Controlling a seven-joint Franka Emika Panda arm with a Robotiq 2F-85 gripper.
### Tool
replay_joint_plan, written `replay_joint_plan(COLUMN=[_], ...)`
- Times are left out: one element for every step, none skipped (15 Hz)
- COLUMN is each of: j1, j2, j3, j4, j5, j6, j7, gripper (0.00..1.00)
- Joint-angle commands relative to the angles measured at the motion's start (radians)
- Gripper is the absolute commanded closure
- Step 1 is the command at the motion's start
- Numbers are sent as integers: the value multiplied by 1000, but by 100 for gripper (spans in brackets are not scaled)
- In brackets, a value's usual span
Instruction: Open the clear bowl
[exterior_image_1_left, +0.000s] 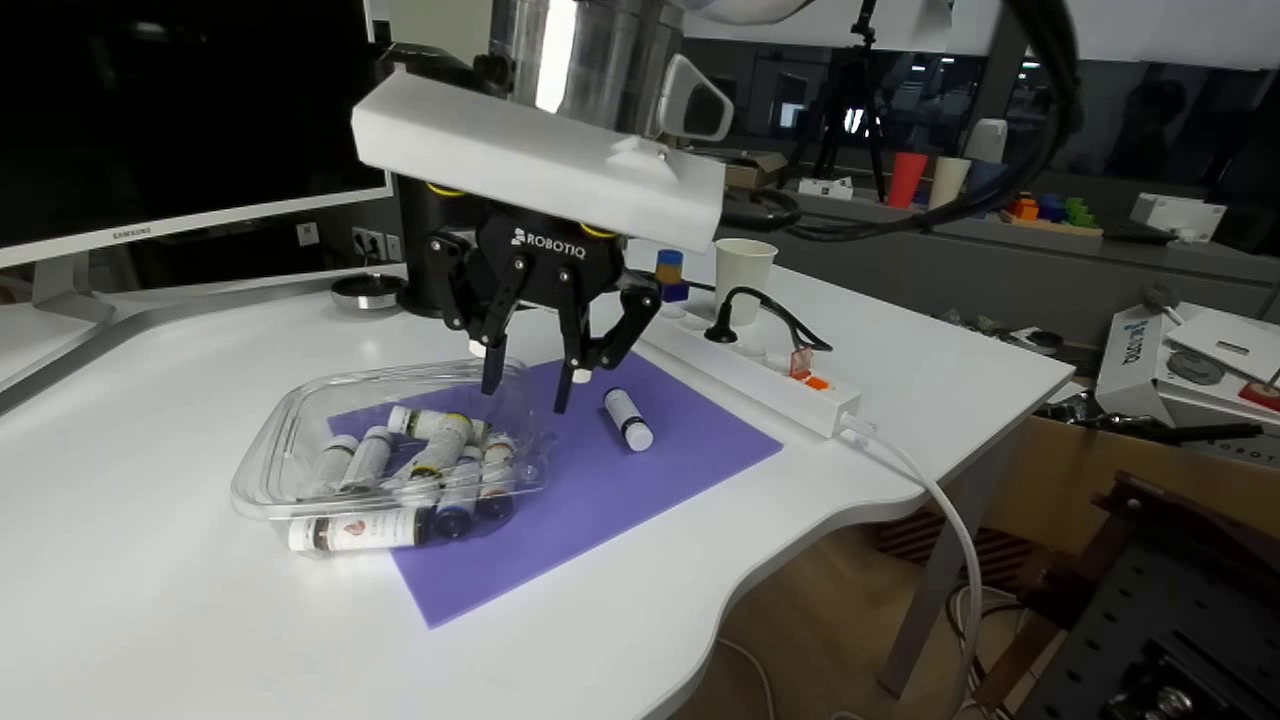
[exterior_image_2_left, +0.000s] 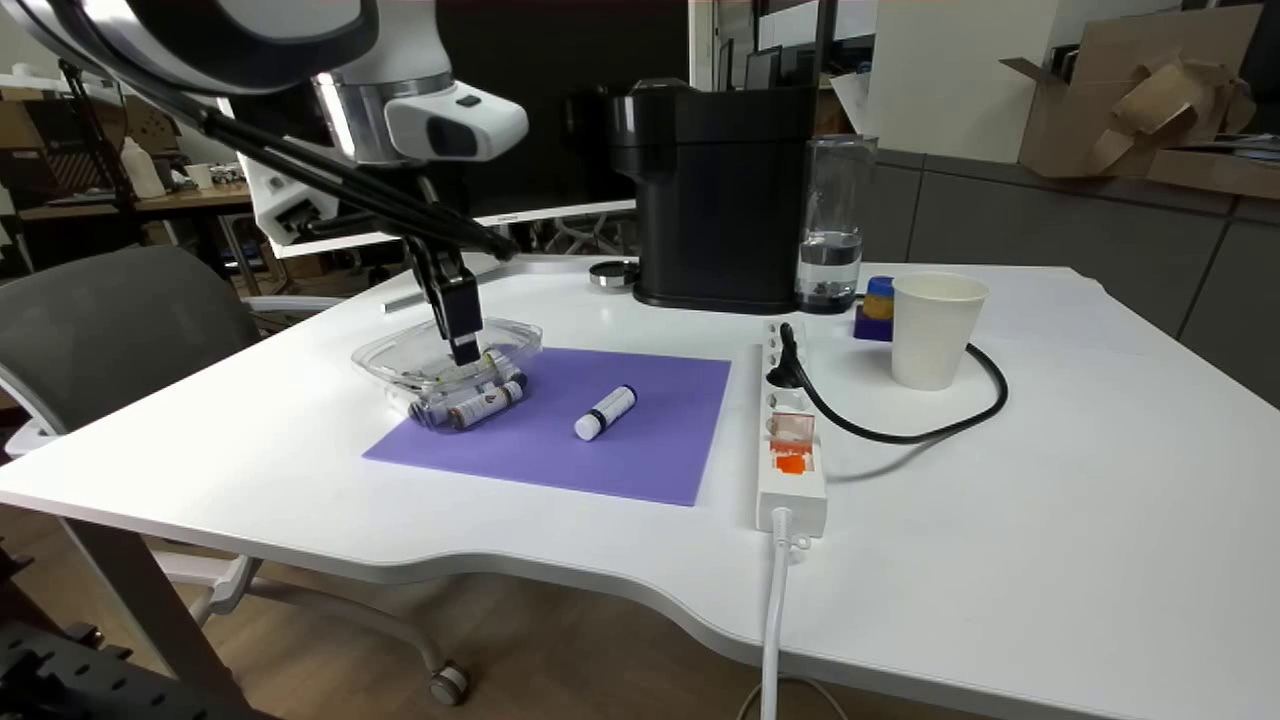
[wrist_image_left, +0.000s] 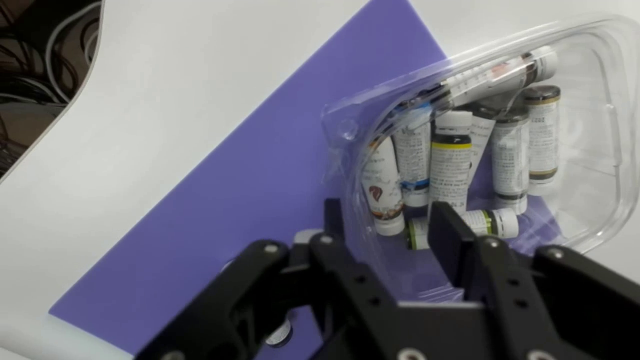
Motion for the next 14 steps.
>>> replay_joint_plan(j1=[6,-1,-3,-6,-10,-14,-15,-16,-20,-25,-32,-46,-54,-70], j2=[-18,-10,-3,2,8,12,18,25,33,40,49,55,64,71], j3=[-9,0,3,7,13,21,25,27,33,39,49,69,79,100], j4=[-23,-19,-18,-14,-11,-10,-9,-9,-6,-5,-1,5,8,15], j5=[-4,9,14,23,32,50,63,71,84,95,112,140,157,183], j6=[-18,-21,-21,-28,-35,-39,-42,-42,-45,-45,-43,-44,-31,-26], j7=[27,15,13,9,5,-7,-10,-11,-17,-24,-40,-67,-85,-119], gripper=[20,12,7,2,0,0,0,0,0,0,0,0,0,0])
